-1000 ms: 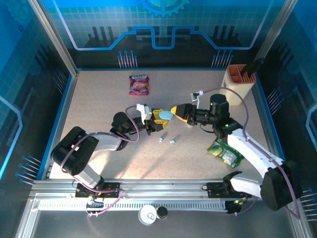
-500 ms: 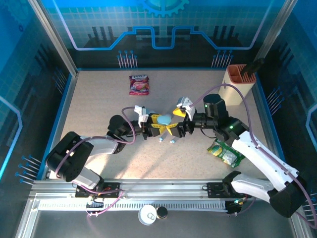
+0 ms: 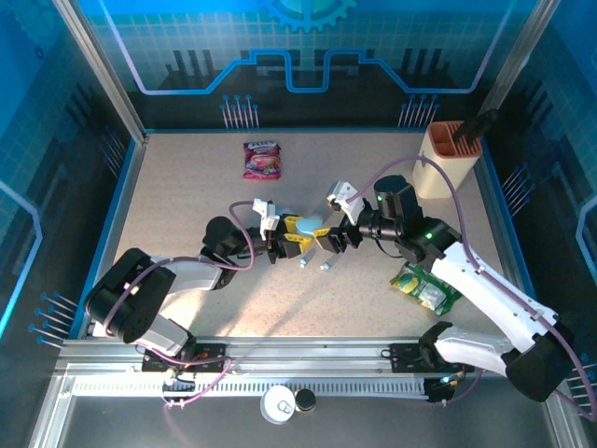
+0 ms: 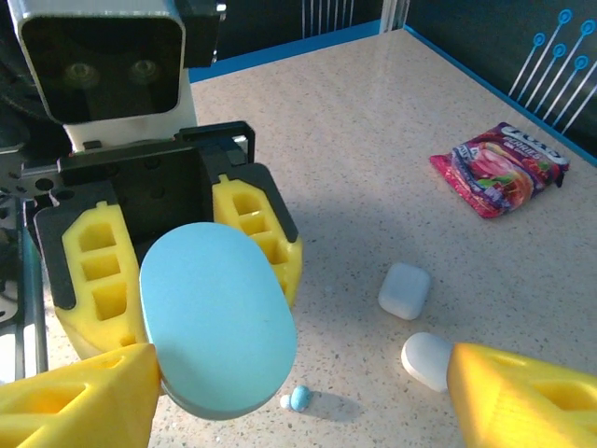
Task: Insert the wireless bluetooth earbuds into the charging case
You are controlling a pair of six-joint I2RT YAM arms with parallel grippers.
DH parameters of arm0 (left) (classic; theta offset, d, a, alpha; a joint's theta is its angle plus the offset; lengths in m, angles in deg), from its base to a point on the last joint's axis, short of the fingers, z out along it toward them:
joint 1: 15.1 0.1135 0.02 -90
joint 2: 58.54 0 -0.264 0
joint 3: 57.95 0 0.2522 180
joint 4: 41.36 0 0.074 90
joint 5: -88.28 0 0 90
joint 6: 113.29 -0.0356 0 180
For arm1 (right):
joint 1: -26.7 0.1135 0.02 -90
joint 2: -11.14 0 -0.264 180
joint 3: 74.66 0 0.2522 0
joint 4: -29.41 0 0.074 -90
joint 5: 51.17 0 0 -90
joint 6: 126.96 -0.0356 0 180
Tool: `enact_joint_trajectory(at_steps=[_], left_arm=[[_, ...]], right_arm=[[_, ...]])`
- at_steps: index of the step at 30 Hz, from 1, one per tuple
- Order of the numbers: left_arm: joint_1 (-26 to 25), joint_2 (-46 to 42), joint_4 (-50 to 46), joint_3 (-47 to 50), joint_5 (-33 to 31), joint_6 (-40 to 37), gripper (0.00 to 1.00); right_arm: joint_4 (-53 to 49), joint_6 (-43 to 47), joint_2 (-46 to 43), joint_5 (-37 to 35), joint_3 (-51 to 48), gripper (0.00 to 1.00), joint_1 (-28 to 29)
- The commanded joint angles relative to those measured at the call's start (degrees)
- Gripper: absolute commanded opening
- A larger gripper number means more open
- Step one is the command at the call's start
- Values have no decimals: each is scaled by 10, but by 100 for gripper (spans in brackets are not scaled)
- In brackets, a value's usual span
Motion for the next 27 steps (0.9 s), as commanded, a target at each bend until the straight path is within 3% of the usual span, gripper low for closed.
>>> enact_joint_trajectory(at_steps=[1,15,22,27], left_arm=[[-4,-23,26,11,30,-14,27],[-6,-28,26,6,44,-18,28],[-7,-26,26,0,43,-16,29],[-6,-22,26,0,37,-15,29]], right_arm=[[31,-18,7,-60,16,79,-7],[54,-25,35,-48,21,77,-22],[22,-22,54,75,26,69,-53],[21,-26,53,113,25,73,-57]])
